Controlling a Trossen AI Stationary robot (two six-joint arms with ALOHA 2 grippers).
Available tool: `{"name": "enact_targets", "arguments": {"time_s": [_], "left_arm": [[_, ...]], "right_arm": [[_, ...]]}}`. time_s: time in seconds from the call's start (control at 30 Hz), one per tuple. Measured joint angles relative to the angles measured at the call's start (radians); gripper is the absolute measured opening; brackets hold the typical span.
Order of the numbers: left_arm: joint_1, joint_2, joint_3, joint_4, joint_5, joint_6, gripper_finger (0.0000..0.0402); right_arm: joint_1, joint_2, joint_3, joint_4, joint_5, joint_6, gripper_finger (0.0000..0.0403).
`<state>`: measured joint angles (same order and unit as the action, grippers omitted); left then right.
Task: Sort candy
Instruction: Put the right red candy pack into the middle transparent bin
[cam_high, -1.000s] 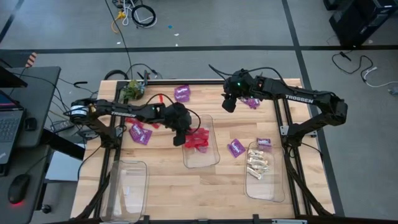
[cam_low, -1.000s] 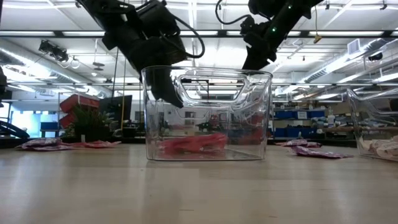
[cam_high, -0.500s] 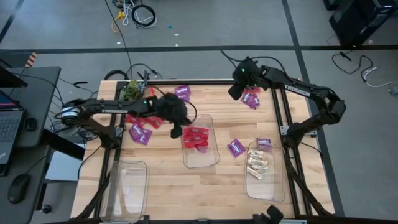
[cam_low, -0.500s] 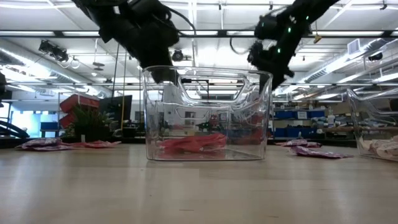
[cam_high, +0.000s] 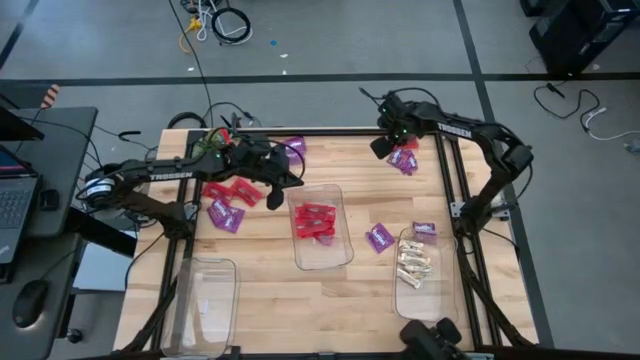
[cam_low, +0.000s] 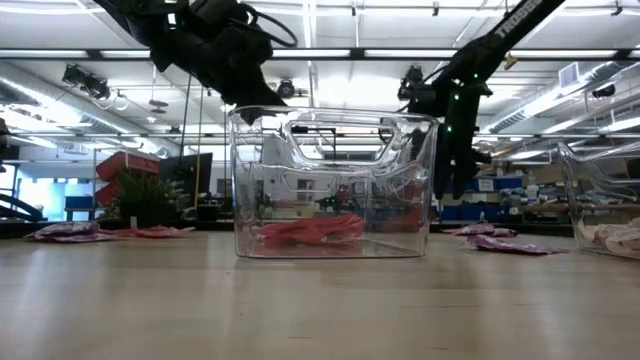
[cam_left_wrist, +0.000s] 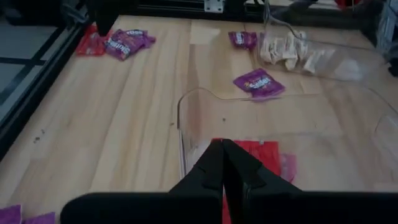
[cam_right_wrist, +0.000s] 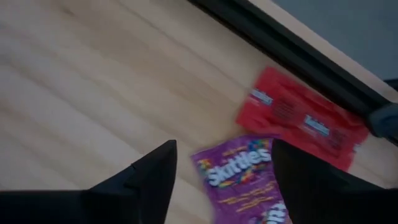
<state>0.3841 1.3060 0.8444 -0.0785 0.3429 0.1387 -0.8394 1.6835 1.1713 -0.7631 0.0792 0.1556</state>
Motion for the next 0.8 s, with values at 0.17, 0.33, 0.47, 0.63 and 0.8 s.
{"name": "enact_targets", "arguments": {"time_s": [0.17, 0.33, 0.47, 0.63, 0.8], "left_arm": [[0.036, 0.001, 0.000, -0.003, -0.001, 0.020, 0.0003], [0.072, 0.001, 0.000, -0.016, 0.010, 0.042, 0.0003], [0.093, 0.001, 0.000, -0.016, 0.010, 0.049, 0.0003], [0.134, 0.004, 0.000, -0.015, 0.030, 0.052, 0.0003], [0.179, 0.011, -0.024, 0.059, 0.099, 0.041, 0.0003]], "right_arm": [[0.006, 0.038, 0.000, -0.010, 0.064, 0.031, 0.0280], [0.057, 0.021, 0.000, -0.058, 0.128, -0.045, 0.0299], [0.104, -0.049, 0.000, -0.068, 0.131, -0.082, 0.0299], [0.127, -0.087, 0.000, -0.079, 0.117, -0.056, 0.0268], [0.104, 0.004, 0.000, -0.033, 0.123, 0.109, 0.0211]]}}
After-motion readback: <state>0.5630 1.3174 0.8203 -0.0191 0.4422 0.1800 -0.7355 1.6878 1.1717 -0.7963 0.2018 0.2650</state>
